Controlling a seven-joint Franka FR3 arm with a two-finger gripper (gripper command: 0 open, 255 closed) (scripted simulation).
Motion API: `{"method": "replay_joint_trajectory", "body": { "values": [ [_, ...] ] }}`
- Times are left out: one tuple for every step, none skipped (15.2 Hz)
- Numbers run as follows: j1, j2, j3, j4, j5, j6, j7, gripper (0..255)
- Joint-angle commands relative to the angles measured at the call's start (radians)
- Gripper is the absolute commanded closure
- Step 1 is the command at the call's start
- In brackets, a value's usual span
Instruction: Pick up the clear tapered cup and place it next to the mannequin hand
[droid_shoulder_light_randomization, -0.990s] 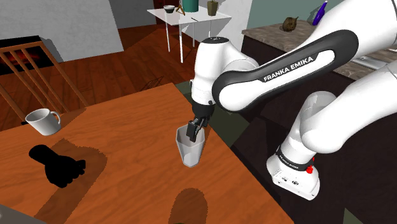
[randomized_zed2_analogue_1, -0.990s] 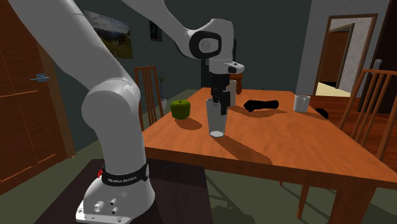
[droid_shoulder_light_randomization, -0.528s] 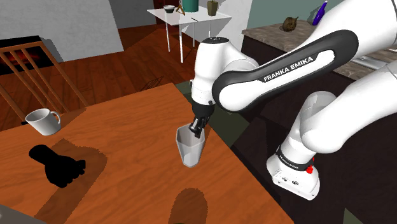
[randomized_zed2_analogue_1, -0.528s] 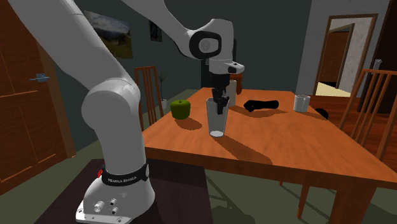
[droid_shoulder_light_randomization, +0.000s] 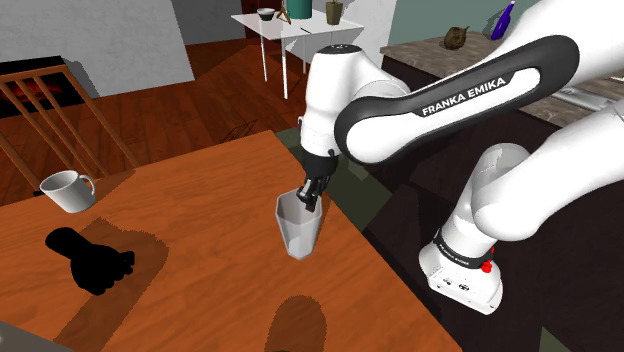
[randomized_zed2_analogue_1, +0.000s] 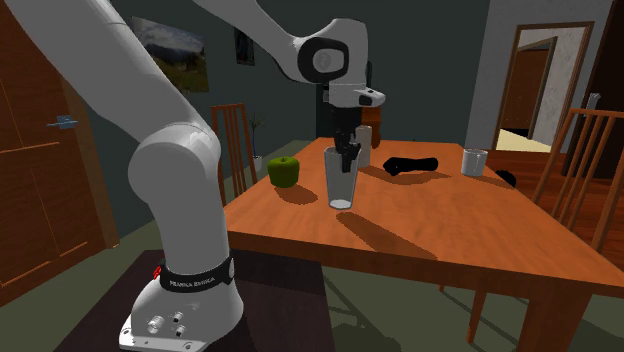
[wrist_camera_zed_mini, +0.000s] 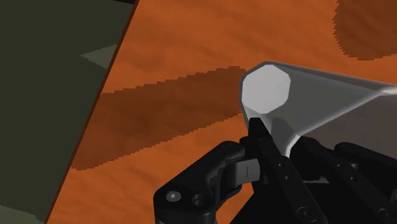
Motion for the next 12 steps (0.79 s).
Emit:
{"method": "replay_joint_trajectory", "body": {
  "values": [
    [-0.001,-0.017,-0.008,0.017,-0.005,-0.034,0.002,255],
    [-0.001,-0.024,-0.011,0.026,-0.007,-0.05,0.004,255],
    [-0.002,-0.031,-0.014,0.035,-0.01,-0.066,0.005,255],
    [-0.002,-0.038,-0.017,0.044,-0.012,-0.081,0.006,255],
    [-0.003,-0.044,-0.021,0.053,-0.015,-0.097,0.008,255],
    [-0.003,-0.049,-0.024,0.063,-0.017,-0.112,0.009,255],
    [-0.004,-0.055,-0.027,0.073,-0.02,-0.127,0.01,255],
    [-0.005,-0.06,-0.03,0.083,-0.022,-0.142,0.012,255],
    [-0.005,-0.064,-0.033,0.093,-0.025,-0.157,0.013,255],
    [-0.006,-0.069,-0.036,0.104,-0.028,-0.172,0.015,255],
    [-0.007,-0.073,-0.039,0.114,-0.03,-0.186,0.016,255],
    [-0.008,-0.076,-0.042,0.125,-0.033,-0.201,0.017,255]
  ]
}}
